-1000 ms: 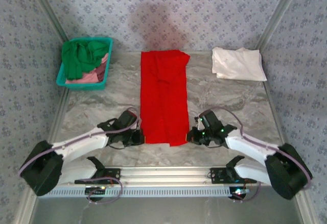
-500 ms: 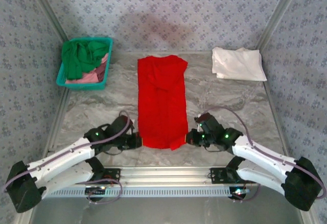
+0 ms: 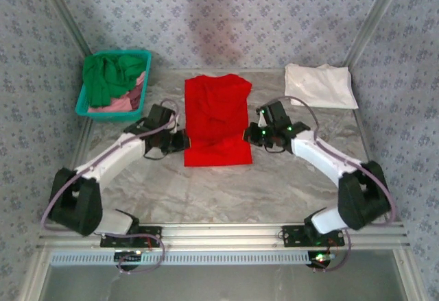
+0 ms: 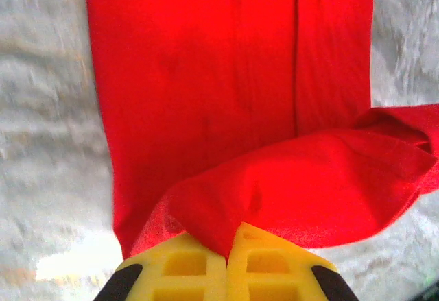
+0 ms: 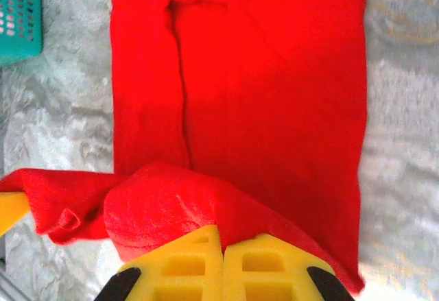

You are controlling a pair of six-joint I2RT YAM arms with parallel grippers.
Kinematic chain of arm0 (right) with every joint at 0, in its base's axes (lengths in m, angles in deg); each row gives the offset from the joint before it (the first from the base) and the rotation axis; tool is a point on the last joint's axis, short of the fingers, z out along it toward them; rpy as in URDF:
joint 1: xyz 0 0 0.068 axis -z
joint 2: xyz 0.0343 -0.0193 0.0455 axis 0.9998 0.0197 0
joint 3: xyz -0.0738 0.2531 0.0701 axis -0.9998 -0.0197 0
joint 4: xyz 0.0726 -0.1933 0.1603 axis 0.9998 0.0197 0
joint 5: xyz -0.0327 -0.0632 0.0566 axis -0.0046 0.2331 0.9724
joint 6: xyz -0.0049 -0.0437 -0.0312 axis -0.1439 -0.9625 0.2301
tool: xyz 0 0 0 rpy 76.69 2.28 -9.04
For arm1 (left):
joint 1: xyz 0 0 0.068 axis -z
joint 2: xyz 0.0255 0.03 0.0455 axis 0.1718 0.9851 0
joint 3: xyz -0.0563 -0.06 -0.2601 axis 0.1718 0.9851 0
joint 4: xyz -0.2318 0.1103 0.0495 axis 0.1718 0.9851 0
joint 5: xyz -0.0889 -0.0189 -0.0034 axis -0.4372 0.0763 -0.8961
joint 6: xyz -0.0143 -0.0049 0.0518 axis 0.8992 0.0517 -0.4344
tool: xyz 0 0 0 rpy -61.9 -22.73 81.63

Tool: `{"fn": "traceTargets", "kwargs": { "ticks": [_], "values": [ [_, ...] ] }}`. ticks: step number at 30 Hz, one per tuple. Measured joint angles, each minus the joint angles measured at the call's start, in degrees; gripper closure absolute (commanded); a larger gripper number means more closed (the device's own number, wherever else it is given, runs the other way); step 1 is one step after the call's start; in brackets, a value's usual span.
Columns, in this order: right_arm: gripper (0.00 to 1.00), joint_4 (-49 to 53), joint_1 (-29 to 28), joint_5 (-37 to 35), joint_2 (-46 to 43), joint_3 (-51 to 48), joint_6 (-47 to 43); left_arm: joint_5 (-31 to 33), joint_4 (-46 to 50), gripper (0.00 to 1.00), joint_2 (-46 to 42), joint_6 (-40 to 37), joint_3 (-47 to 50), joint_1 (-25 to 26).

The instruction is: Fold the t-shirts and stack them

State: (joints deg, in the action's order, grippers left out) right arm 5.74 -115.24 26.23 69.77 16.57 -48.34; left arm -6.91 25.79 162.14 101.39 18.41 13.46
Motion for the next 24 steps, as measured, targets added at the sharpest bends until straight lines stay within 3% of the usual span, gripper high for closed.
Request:
{"fn": "traceTargets", "kwargs": {
  "ticks": [12, 13, 15, 17, 19, 24],
  "values": [
    [1.00, -1.9, 3.8, 1.7, 17.0, 11.8, -3.1, -0.1, 0.0, 1.00, 20.6, -10.4, -17.7, -4.4],
    [0.94, -2.0, 4.2, 1.8, 17.9, 13.0, -3.1, -0.1, 0.1, 0.97, 22.0, -10.9, -18.8, -4.7],
    [0.76, -2.1, 5.1, 2.0, 19.8, 15.3, -3.0, 0.0, 0.6, 0.74, 24.9, -11.9, -21.7, -5.4],
    [0.66, -2.0, 6.1, 2.8, 22.7, 19.1, -2.7, 0.8, 1.5, 0.60, 27.6, -13.0, -25.1, -5.8],
    [0.64, -2.1, 7.2, 4.0, 26.4, 23.8, -2.2, 2.1, 2.8, 0.54, 30.3, -13.7, -29.7, -6.2],
    [0.64, -3.2, 9.3, 6.4, 29.6, 28.6, -0.4, 5.0, 2.9, 0.53, 31.0, -14.1, -37.0, -6.8]
  ]
}}
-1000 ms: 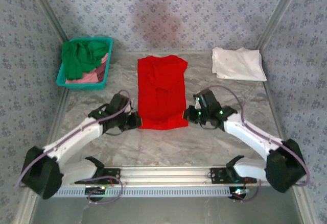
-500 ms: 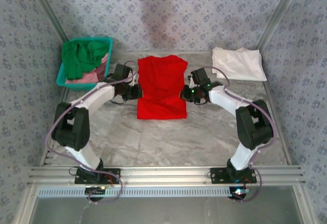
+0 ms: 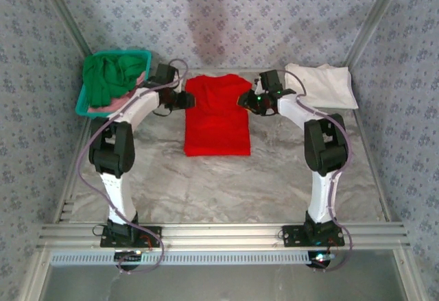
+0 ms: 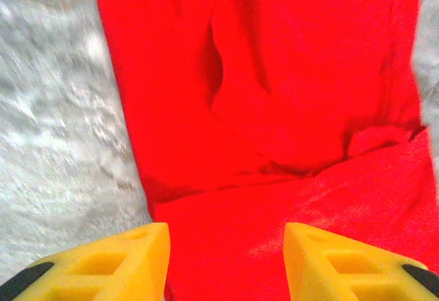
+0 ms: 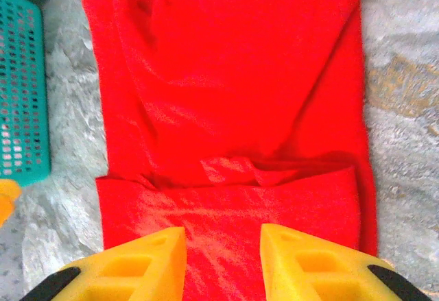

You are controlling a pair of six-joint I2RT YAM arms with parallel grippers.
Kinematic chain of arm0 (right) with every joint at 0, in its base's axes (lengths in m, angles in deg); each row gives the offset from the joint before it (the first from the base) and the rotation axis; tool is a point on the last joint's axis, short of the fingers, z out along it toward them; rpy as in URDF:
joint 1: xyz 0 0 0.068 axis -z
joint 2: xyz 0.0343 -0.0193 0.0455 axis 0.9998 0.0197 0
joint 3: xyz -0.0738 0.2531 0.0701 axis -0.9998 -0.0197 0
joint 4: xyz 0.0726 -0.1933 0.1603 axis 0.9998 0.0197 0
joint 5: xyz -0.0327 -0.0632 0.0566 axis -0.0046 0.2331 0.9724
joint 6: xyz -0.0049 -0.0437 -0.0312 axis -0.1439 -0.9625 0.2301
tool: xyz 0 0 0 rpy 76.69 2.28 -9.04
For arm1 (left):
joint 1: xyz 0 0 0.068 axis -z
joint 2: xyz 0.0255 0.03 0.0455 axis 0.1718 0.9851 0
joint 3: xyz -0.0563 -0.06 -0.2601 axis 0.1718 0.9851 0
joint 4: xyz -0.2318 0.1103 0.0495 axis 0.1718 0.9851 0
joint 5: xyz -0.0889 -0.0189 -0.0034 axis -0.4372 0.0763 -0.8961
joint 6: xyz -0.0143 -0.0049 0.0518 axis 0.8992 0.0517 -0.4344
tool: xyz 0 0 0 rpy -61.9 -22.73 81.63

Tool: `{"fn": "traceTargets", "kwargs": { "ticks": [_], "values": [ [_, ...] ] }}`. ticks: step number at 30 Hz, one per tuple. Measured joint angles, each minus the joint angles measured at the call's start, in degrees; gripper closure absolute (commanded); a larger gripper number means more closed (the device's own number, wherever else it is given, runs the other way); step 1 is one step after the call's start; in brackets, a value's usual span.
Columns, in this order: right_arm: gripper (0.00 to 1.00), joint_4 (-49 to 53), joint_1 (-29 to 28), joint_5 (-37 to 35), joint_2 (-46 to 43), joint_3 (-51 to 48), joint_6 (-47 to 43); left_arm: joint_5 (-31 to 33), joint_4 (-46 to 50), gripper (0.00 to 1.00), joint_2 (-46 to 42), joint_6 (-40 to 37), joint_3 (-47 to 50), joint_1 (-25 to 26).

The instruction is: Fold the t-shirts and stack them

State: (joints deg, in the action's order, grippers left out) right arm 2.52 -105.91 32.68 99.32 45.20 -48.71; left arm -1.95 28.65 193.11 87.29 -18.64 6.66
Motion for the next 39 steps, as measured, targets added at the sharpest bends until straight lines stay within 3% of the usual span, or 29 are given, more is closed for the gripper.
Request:
{"fn": "traceTargets", "kwargs": {
  "ticks": [3, 6, 8, 10, 14, 22, 28, 36, 39],
  "values": [
    [0.65, -1.9, 0.1, 0.4, -2.6, -2.8, 0.3, 1.1, -2.4, 0.53, -5.3, 0.3, 4.1, 0.2],
    [0.65, -5.2, -1.2, 1.1, -9.3, -11.7, 0.3, 1.0, -7.2, 0.53, -14.9, 1.7, 16.0, 1.2],
    [0.66, -7.1, -2.8, 1.4, -14.1, -18.6, 0.3, -0.2, -9.8, 0.59, -20.3, 3.2, 24.2, 2.0],
    [0.72, -8.8, -4.9, 1.9, -18.0, -25.3, 0.4, -1.9, -12.7, 0.75, -23.3, 4.8, 31.3, 2.7],
    [0.78, -12.3, -8.3, 4.0, -19.7, -33.5, 1.5, -5.7, -18.2, 0.80, -23.7, 7.6, 42.9, 2.8],
    [0.85, -24.0, -8.0, 6.8, -12.2, -40.1, 5.6, -8.6, -28.2, 0.84, -17.0, 9.9, 49.1, 4.6],
    [0.85, -29.7, -7.0, 7.6, -12.6, -43.0, 6.4, -8.2, -32.3, 0.83, -18.5, 11.7, 52.0, 4.5],
    [0.85, -32.9, -8.2, 7.2, -16.1, -48.5, 7.8, -7.0, -30.7, 0.82, -23.1, 13.6, 55.9, 4.9],
    [0.85, -33.0, -10.3, 6.3, -19.5, -52.2, 9.0, -6.5, -28.9, 0.76, -27.4, 14.7, 59.5, 5.4]
  ]
}}
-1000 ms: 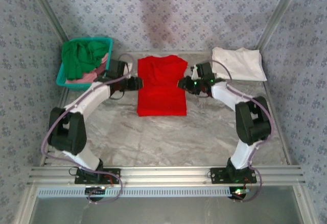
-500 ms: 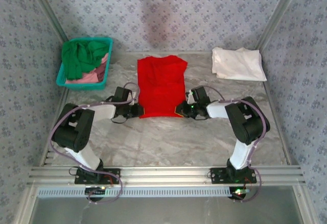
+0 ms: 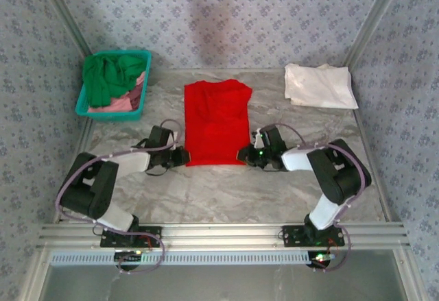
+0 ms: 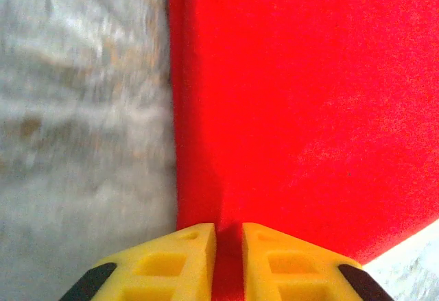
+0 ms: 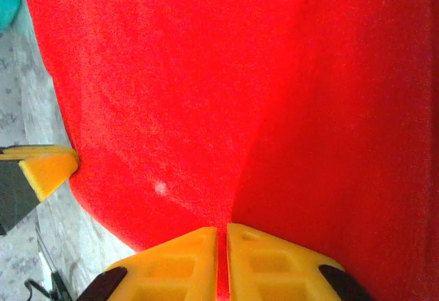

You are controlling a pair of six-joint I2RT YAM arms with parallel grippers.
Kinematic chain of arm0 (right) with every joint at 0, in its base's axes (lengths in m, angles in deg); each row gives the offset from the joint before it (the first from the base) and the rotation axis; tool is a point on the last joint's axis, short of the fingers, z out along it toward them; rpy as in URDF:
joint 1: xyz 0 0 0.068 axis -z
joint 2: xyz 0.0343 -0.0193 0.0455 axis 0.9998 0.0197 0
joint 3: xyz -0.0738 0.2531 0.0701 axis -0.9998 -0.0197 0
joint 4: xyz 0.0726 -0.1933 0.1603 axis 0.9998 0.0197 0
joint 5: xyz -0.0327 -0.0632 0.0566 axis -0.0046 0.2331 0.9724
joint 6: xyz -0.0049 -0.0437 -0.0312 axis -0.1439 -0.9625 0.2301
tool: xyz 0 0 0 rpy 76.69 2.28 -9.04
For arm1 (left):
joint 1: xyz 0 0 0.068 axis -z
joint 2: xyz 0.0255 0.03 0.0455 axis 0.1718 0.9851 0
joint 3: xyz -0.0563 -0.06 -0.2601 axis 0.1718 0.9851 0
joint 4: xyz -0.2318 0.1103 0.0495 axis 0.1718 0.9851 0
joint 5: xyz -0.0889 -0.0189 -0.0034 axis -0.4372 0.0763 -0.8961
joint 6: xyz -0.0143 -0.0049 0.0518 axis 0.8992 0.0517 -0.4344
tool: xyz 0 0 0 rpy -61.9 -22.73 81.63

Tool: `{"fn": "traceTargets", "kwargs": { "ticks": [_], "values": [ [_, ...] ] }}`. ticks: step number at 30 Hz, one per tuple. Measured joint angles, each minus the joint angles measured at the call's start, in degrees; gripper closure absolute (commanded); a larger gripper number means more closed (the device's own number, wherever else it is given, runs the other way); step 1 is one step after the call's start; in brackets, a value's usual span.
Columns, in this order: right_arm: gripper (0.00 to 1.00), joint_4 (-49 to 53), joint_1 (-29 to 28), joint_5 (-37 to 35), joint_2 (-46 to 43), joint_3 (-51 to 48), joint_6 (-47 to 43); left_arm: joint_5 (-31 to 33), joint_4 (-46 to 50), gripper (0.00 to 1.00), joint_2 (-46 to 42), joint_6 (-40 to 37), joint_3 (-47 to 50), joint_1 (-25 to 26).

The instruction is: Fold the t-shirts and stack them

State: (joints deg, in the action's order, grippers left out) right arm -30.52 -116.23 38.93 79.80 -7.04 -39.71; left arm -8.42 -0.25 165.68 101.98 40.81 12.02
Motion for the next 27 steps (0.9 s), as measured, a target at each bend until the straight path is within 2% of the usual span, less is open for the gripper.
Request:
{"fn": "traceTargets", "kwargs": {
  "ticks": [7, 10, 15, 21, 27],
  "values": [
    [0.85, 2.8, -2.6, -1.4, -1.9, -0.4, 0.9, 1.8, 7.9, 0.62, -11.1, 3.2, 2.7, -1.6],
    [0.85, 5.1, -3.5, -2.3, -1.9, 0.9, 1.0, 1.3, 9.9, 0.56, -13.0, 4.5, 1.9, -3.2],
    [0.85, 6.8, -4.4, -2.8, -1.5, 1.9, 1.1, -2.2, 10.1, 0.49, -8.8, 6.3, 1.0, -3.5],
    [0.85, 6.7, -4.4, -2.8, -1.2, 2.1, 1.5, -3.2, 9.6, 0.47, -4.4, 6.7, -0.4, -1.5],
    [0.86, 6.6, -4.4, -2.8, -1.1, 2.1, 1.5, -4.5, 7.5, 0.47, -0.9, 7.6, -2.4, 2.6]
  ]
}}
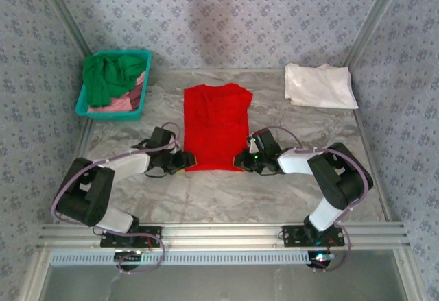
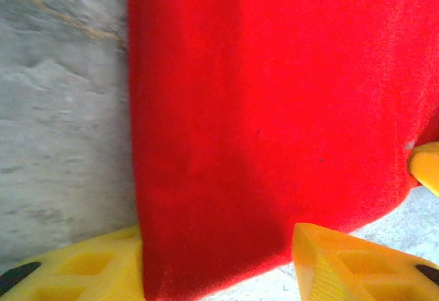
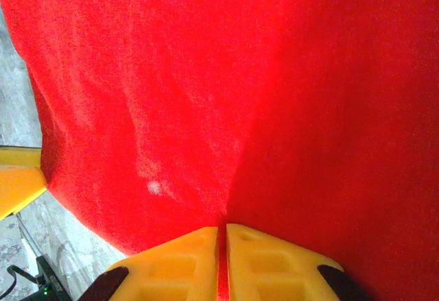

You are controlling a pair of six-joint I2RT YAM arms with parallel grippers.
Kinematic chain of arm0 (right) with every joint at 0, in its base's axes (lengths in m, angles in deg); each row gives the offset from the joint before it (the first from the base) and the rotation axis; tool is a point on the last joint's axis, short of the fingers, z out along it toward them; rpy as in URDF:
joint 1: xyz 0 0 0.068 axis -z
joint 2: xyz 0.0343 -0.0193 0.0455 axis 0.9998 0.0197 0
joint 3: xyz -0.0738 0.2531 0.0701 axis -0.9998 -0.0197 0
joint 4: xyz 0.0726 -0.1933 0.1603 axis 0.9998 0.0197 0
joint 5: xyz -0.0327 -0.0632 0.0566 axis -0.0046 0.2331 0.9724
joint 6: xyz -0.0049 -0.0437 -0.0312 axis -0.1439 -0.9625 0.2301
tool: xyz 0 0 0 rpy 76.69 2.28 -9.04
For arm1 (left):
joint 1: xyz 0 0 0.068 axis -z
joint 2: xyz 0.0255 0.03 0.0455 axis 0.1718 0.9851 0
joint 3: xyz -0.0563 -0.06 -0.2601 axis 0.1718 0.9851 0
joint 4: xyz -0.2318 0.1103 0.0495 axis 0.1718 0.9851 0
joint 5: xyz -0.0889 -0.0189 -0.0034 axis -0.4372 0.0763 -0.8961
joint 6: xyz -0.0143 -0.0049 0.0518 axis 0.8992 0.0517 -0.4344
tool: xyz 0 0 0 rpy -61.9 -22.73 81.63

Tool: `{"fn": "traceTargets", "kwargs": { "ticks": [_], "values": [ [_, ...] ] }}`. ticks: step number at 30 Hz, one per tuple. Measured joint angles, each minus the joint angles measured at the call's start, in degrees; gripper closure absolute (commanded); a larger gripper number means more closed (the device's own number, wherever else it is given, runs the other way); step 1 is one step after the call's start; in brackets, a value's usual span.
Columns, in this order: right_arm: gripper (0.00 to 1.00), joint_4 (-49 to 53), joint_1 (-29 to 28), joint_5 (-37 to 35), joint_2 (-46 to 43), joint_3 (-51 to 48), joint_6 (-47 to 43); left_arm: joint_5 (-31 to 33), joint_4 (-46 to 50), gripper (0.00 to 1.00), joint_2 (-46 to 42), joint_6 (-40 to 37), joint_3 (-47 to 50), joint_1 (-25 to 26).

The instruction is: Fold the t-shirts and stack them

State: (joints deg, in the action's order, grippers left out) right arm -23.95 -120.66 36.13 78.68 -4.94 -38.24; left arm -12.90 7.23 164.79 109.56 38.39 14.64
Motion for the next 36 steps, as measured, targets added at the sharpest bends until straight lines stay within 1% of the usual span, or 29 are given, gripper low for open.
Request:
{"fn": "traceTargets", "kwargs": {
  "ticks": [5, 6, 7, 9, 11, 13, 14, 17, 22, 24, 27, 29, 31, 36],
  "values": [
    [0.86, -0.2, 0.0, 0.0, 0.1, 0.0, 0.0, -0.1, -0.9, 0.46, 2.9, 0.6, -2.6, 2.8],
    [0.86, -0.2, 0.0, 0.0, 0.1, 0.0, 0.0, 0.1, -1.0, 0.47, 3.1, 0.6, -2.7, 3.0],
    [0.86, -0.2, 0.0, 0.0, 0.1, 0.0, 0.0, 0.2, -0.9, 0.50, 3.2, 0.6, -2.9, 3.3],
    [0.86, -0.3, -0.1, 0.0, 0.1, 0.0, 0.0, 1.2, -0.1, 0.60, 3.3, 0.4, -3.2, 3.4],
    [0.85, -0.3, -0.1, 0.0, 0.1, 0.0, 0.0, 2.8, 1.2, 0.75, 3.3, 0.0, -3.4, 3.3],
    [0.84, -0.3, -0.1, 0.0, 0.0, 0.0, 0.1, 4.7, 3.0, 0.83, 3.3, -0.2, -3.6, 3.3],
    [0.83, -0.2, -0.1, 0.0, -0.1, 0.0, 0.1, 5.6, 3.8, 0.89, 3.2, -0.3, -3.8, 3.3],
    [0.81, 1.8, 0.0, -0.4, -2.0, 0.0, 0.2, 7.3, 5.3, 1.00, 3.2, -0.9, -4.8, 3.2],
    [0.73, 7.5, 1.6, -1.1, -10.4, 0.0, -0.2, 8.5, 6.4, 1.00, 3.1, -1.2, -5.3, 2.5],
    [0.68, 9.6, 3.4, -1.5, -14.3, 0.0, -0.3, 9.0, 6.9, 1.00, 2.7, -1.2, -5.3, 2.1],
    [0.64, 12.0, 8.0, -1.5, -18.4, -0.9, -0.4, 9.8, 7.8, 1.00, 1.1, -1.6, -5.3, 1.4],
    [0.62, 13.4, 11.0, -0.9, -18.5, -1.9, -0.7, 10.1, 8.1, 1.00, -0.2, -1.8, -5.3, 1.0],
    [0.60, 14.5, 12.0, 0.0, -17.3, -2.8, -0.8, 10.1, 8.1, 1.00, -0.8, -2.1, -5.3, 0.9],
    [0.56, 15.2, 9.3, 2.6, -14.1, -3.2, -0.9, 10.0, 8.1, 1.00, -0.8, -2.3, -5.1, 0.9]
  ]
}}
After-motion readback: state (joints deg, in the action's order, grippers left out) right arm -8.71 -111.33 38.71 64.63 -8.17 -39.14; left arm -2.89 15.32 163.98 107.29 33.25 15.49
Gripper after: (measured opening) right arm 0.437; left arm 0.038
